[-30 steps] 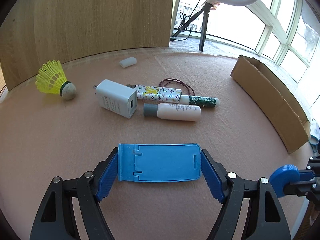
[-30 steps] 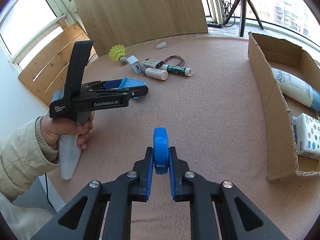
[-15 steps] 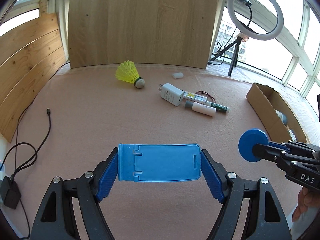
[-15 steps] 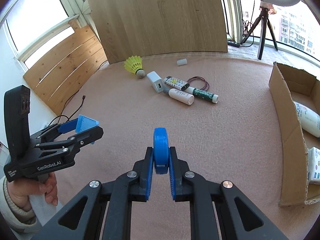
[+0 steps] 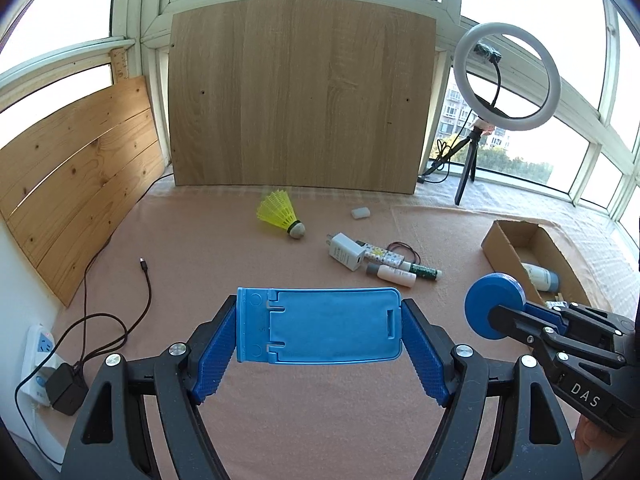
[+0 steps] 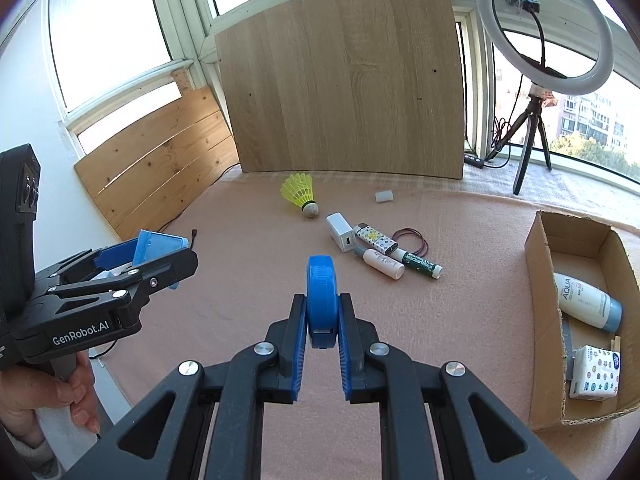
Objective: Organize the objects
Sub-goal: 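Carry the phone stand with the left tool while the right tool carries the tape to the box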
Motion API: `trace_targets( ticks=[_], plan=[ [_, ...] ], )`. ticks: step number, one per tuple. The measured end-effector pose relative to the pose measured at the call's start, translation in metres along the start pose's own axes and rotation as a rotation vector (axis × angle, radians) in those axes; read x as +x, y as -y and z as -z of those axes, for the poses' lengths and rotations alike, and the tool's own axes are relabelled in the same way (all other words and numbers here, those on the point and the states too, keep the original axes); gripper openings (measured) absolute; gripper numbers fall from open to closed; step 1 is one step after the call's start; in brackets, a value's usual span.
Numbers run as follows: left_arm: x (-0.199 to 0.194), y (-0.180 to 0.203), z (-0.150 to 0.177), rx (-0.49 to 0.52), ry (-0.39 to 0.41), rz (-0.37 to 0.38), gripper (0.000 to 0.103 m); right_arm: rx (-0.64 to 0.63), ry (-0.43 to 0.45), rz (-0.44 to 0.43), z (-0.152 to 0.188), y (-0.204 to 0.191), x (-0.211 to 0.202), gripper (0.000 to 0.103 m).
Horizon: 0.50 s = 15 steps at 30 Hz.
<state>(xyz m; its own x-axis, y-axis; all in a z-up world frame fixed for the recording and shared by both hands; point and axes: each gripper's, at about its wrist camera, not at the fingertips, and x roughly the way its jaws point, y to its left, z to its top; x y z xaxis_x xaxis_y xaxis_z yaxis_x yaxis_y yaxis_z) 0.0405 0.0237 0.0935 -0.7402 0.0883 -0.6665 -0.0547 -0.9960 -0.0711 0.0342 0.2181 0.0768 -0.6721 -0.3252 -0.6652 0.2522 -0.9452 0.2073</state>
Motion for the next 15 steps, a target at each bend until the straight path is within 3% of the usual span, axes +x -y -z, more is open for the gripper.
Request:
trace_targets(
  ticks=[15],
  plan=[
    [0.010, 0.031, -0.012, 0.050, -0.006, 0.035, 0.080, 0.037, 0.025, 0.036, 0.000, 0.023, -0.013, 0.013]
  ],
)
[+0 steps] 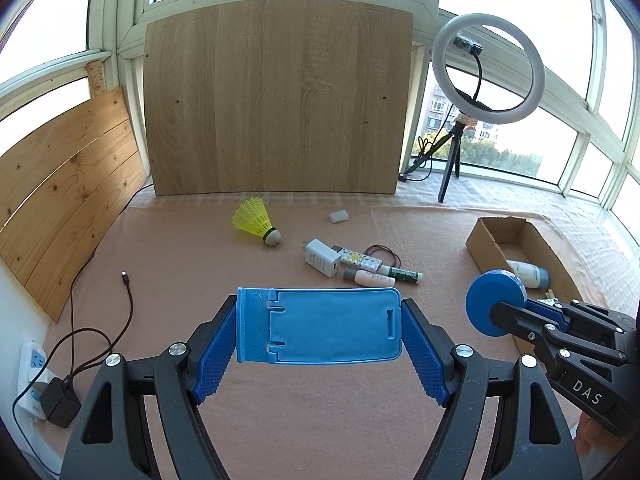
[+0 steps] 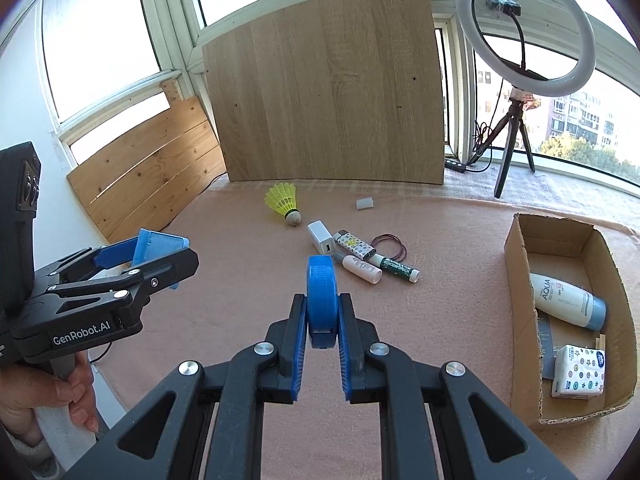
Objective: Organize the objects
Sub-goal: 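Carry the phone stand with the left tool while the right tool carries the tape to the box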
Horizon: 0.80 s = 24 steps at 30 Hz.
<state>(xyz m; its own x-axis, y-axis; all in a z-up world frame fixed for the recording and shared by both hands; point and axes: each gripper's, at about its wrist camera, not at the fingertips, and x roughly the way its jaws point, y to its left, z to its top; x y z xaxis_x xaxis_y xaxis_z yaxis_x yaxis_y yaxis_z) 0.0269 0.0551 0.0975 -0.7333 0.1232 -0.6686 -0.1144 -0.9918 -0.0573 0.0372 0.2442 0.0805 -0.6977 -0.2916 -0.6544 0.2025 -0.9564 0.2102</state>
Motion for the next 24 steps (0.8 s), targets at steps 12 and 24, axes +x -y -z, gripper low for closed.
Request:
trace_targets(
  ticks=[12, 24],
  plan=[
    [0.021, 0.072, -0.025, 0.120, -0.003, 0.071, 0.080, 0.093, 0.061, 0.068, 0.001, 0.060, -0.028, 0.013],
    [0.046, 0.172, -0.037, 0.249, -0.011, 0.184, 0.080, 0.214, 0.113, 0.198, 0.019, 0.138, -0.072, 0.013]
  ],
)
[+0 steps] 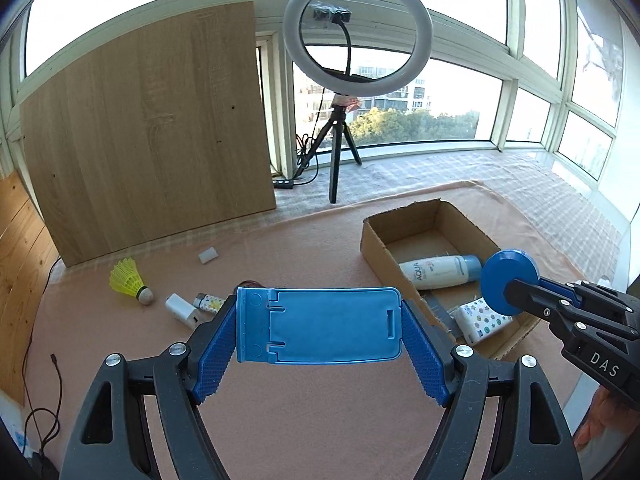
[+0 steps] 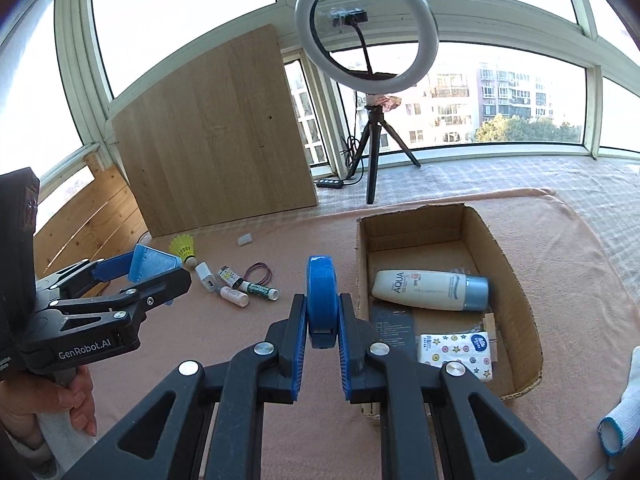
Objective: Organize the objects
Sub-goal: 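Carry the phone stand with the left tool while the right tool carries the tape to the box, then open the left tool over the box while the right tool releases the tape inside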
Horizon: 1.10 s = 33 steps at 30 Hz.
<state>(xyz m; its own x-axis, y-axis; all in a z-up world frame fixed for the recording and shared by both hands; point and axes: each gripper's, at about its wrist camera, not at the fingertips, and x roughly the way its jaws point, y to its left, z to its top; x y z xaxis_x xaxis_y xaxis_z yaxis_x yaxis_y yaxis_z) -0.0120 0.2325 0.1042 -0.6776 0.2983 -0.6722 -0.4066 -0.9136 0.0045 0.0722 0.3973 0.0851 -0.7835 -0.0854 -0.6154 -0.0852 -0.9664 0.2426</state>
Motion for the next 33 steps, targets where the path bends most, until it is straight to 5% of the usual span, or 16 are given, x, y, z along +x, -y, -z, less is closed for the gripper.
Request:
trace_targets(
  ticks=[10, 28, 31, 33],
  plan=[
    [0.035, 0.070, -0.016, 0.080, -0.022, 0.080, 0.080, 0.090, 0.002, 0.078, 0.006, 0.063, -0.016, 0.013],
    [0.099, 0.153, -0.046, 0.131, -0.076, 0.128, 0.080, 0.125, -0.027, 0.073, -0.004, 0.133, 0.001, 0.013],
    [0.109, 0.156, -0.045, 0.125, -0.088, 0.130, 0.085, 0.127, -0.063, 0.059, -0.002, 0.138, 0.010, 0.016],
    [0.111, 0.152, -0.043, 0.124, -0.084, 0.108, 0.093, 0.121, -0.075, 0.068, 0.001, 0.138, 0.013, 0.027]
  ],
)
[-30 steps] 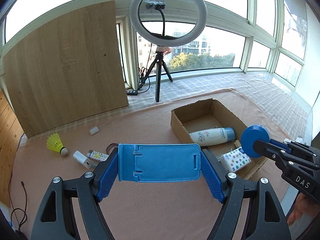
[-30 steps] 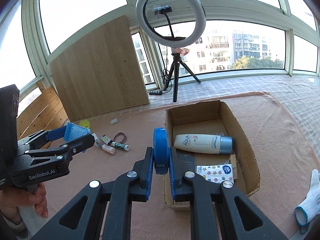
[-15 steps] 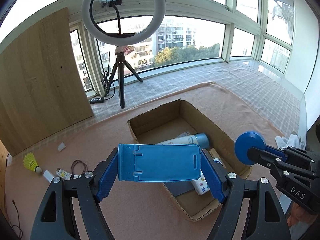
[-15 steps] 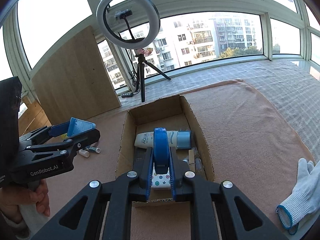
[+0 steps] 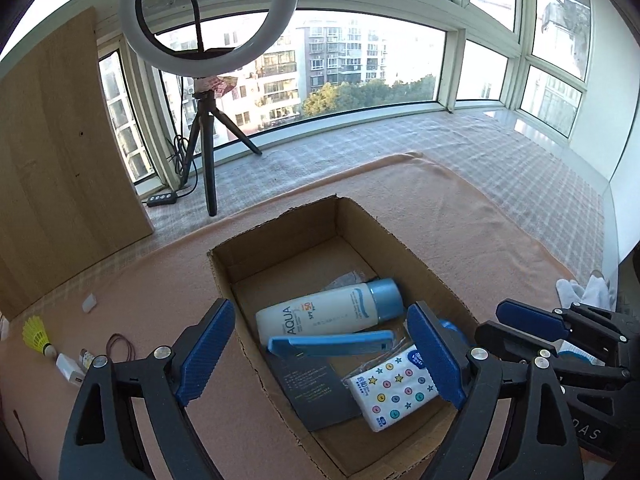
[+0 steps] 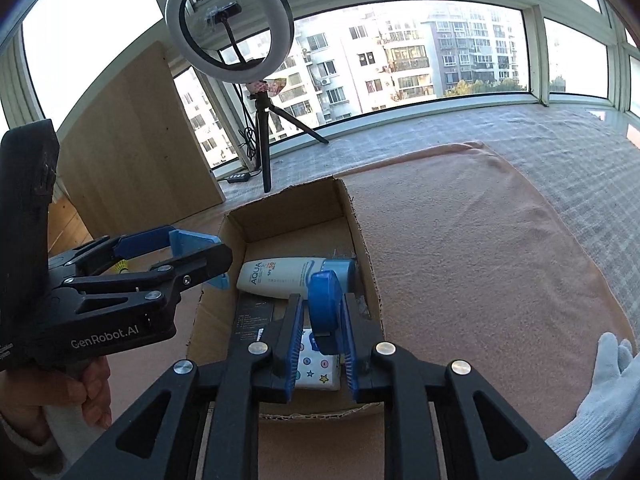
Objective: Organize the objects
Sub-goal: 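Open the left tool over the box while the right tool releases the tape inside, then grasp the small white-pink lotion bottle with the right tool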
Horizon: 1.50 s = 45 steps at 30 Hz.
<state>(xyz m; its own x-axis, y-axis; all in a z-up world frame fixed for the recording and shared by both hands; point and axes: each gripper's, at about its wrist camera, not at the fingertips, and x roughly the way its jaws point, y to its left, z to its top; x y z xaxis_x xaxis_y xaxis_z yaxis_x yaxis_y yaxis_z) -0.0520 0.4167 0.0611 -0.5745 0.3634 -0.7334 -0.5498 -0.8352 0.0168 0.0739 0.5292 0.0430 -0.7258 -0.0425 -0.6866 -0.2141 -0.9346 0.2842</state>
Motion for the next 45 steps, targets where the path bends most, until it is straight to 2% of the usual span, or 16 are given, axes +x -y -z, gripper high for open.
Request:
trace_targets(
  ticks=[6, 10, 14, 17, 20, 25, 28, 33, 35, 39, 42, 44, 45],
  plan=[
    [-0.006, -0.040, 0.016, -0.065, -0.014, -0.035, 0.093, 0.018, 0.014, 0.042, 0.004, -0.005, -0.006, 0.029],
    [-0.023, -0.079, 0.038, -0.114, -0.014, -0.077, 0.095, -0.001, 0.017, 0.051, 0.004, -0.023, -0.005, 0.029],
    [-0.044, -0.129, 0.071, -0.194, -0.029, -0.123, 0.095, -0.052, 0.003, 0.023, 0.004, -0.063, 0.005, 0.031],
    [-0.063, -0.174, 0.102, -0.270, -0.031, -0.166, 0.096, -0.121, -0.025, -0.018, 0.008, -0.106, 0.020, 0.035],
    [-0.083, -0.218, 0.135, -0.348, -0.044, -0.195, 0.096, -0.209, -0.063, -0.053, 0.015, -0.155, 0.041, 0.045],
    [-0.123, -0.281, 0.180, -0.456, -0.034, -0.265, 0.096, -0.359, -0.153, -0.118, 0.037, -0.230, 0.081, 0.048],
    [-0.145, -0.308, 0.203, -0.507, -0.027, -0.302, 0.096, -0.450, -0.213, -0.148, 0.050, -0.262, 0.116, 0.051],
    [-0.176, -0.339, 0.237, -0.573, -0.028, -0.344, 0.096, -0.571, -0.316, -0.130, 0.059, -0.286, 0.193, 0.051],
    [-0.187, -0.347, 0.249, -0.593, -0.027, -0.359, 0.096, -0.608, -0.271, -0.128, 0.054, -0.292, 0.206, 0.052],
    [-0.200, -0.358, 0.266, -0.628, -0.030, -0.386, 0.096, -0.673, -0.285, -0.157, 0.045, -0.307, 0.227, 0.051],
    [-0.202, -0.361, 0.270, -0.649, -0.030, -0.390, 0.096, -0.712, -0.295, -0.171, 0.043, -0.318, 0.232, 0.047],
    [-0.199, -0.360, 0.268, -0.648, -0.025, -0.371, 0.096, -0.707, -0.305, -0.195, 0.043, -0.320, 0.231, 0.023],
    [-0.196, -0.358, 0.267, -0.639, -0.020, -0.354, 0.096, -0.708, -0.307, -0.203, 0.044, -0.322, 0.230, 0.019]
  ],
)
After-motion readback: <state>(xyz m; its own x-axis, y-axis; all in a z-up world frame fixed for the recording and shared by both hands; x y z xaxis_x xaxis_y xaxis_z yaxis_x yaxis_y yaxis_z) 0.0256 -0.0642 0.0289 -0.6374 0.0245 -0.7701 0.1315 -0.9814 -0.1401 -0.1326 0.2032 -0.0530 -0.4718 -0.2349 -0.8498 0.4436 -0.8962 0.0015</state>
